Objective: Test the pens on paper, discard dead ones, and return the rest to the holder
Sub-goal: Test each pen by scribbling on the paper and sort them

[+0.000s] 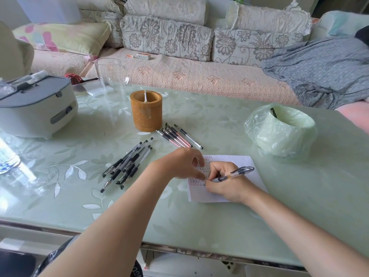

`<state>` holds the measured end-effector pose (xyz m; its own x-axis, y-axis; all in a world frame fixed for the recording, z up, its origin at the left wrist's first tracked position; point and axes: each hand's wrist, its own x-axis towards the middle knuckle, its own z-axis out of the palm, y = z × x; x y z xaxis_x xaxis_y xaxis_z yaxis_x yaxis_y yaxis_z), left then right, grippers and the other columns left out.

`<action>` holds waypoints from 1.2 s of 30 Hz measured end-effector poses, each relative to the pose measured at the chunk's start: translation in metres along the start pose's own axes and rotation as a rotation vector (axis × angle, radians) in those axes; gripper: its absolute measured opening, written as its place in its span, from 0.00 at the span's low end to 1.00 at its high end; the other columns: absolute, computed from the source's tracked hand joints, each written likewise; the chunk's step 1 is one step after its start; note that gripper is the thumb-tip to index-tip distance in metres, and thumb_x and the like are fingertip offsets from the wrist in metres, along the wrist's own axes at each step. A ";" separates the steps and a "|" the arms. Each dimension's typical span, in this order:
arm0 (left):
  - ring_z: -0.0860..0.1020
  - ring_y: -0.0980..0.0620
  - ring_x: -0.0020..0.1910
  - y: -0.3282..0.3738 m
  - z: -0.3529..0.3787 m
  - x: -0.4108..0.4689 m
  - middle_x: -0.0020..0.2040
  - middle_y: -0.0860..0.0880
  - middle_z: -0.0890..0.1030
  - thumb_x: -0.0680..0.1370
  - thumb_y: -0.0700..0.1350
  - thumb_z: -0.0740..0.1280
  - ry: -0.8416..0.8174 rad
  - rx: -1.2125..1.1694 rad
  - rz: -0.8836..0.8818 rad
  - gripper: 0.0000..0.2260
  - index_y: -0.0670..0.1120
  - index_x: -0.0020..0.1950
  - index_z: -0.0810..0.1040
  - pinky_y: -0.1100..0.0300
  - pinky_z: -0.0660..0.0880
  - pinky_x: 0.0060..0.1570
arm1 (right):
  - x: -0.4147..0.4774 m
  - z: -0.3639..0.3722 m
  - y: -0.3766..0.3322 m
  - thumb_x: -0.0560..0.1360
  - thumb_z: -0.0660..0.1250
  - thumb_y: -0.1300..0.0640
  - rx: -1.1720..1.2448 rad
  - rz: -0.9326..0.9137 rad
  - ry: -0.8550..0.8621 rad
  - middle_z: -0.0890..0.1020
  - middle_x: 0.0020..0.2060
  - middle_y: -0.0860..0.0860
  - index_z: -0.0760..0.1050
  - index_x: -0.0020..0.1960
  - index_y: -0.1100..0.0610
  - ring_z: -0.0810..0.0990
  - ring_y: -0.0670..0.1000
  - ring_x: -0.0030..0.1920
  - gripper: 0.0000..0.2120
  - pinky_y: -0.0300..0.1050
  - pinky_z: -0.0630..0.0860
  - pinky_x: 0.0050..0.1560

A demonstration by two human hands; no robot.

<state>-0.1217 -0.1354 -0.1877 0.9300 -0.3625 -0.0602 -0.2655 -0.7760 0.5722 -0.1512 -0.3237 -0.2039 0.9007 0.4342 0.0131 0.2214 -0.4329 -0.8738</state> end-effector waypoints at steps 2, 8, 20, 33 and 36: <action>0.74 0.56 0.41 0.000 0.000 0.000 0.43 0.55 0.75 0.67 0.53 0.78 -0.003 0.005 0.000 0.17 0.52 0.53 0.80 0.63 0.72 0.42 | 0.000 0.000 0.000 0.68 0.70 0.68 -0.003 -0.002 0.003 0.71 0.28 0.50 0.69 0.33 0.62 0.65 0.47 0.30 0.10 0.40 0.60 0.29; 0.75 0.55 0.42 0.001 0.000 -0.001 0.45 0.53 0.77 0.67 0.54 0.78 0.002 0.006 -0.002 0.18 0.52 0.53 0.80 0.60 0.75 0.44 | 0.000 0.001 -0.001 0.66 0.69 0.67 -0.033 0.012 0.018 0.69 0.25 0.45 0.68 0.33 0.62 0.64 0.44 0.27 0.10 0.38 0.60 0.28; 0.74 0.54 0.45 0.001 0.000 -0.005 0.46 0.53 0.76 0.69 0.53 0.77 0.025 0.062 0.024 0.16 0.52 0.54 0.80 0.60 0.74 0.47 | 0.006 -0.009 -0.004 0.75 0.69 0.63 0.331 0.113 0.111 0.75 0.26 0.55 0.70 0.35 0.58 0.69 0.50 0.22 0.12 0.36 0.60 0.21; 0.72 0.47 0.59 -0.030 -0.033 -0.049 0.57 0.47 0.74 0.78 0.40 0.62 0.359 0.438 -0.284 0.11 0.47 0.59 0.76 0.54 0.73 0.49 | 0.021 -0.006 -0.056 0.77 0.57 0.72 0.778 0.246 0.048 0.77 0.36 0.54 0.71 0.60 0.60 0.71 0.50 0.24 0.15 0.41 0.71 0.24; 0.72 0.44 0.59 -0.036 -0.036 -0.059 0.59 0.44 0.73 0.77 0.39 0.60 0.334 0.502 -0.398 0.14 0.45 0.62 0.73 0.53 0.74 0.51 | 0.025 -0.002 -0.063 0.78 0.60 0.68 0.767 0.270 0.029 0.78 0.38 0.52 0.73 0.55 0.56 0.63 0.46 0.21 0.10 0.36 0.57 0.23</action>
<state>-0.1580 -0.0670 -0.1753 0.9873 0.1118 0.1129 0.0995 -0.9890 0.1094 -0.1422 -0.2874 -0.1475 0.8982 0.3667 -0.2423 -0.3131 0.1470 -0.9383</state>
